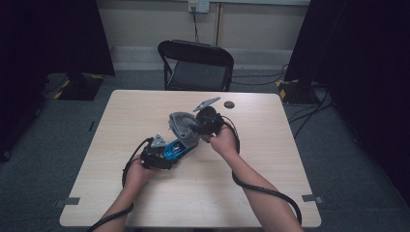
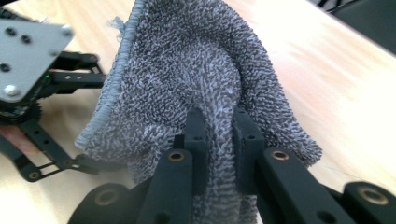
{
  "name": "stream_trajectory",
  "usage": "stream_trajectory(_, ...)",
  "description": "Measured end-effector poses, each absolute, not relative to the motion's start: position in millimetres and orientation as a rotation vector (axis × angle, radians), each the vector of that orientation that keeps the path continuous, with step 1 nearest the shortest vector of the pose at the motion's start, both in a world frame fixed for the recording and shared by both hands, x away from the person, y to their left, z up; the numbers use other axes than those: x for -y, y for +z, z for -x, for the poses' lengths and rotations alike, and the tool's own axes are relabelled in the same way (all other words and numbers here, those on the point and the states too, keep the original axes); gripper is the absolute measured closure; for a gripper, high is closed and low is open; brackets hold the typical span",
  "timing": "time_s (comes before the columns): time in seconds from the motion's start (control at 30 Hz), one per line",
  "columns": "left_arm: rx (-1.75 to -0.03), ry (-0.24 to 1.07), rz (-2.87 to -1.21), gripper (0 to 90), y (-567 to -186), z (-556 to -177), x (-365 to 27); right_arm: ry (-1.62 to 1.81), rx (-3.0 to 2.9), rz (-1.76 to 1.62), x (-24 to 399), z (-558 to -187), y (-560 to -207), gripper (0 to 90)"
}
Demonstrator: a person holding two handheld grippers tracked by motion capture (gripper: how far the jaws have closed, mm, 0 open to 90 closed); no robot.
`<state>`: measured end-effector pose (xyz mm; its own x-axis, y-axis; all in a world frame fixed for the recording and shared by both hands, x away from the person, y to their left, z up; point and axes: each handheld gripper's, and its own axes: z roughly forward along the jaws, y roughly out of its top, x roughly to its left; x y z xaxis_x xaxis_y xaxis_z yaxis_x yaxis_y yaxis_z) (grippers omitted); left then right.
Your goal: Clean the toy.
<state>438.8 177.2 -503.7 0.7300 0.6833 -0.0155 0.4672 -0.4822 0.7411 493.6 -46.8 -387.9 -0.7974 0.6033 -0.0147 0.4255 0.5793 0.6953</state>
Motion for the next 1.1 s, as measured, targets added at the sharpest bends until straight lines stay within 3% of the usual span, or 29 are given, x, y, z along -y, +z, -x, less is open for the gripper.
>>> stream_trajectory(0.67,-0.864,0.364,-2.171,24.0,-503.6,-438.9,-177.4,0.947,-2.733,-0.729,-15.2,-472.7,-446.9,79.2)
stream_trajectory(1.1,-0.866,0.364,-2.17,24.0,-503.6,-438.8,-177.2,0.916,-2.698,-0.721,-11.9,-477.0,-445.8,79.4)
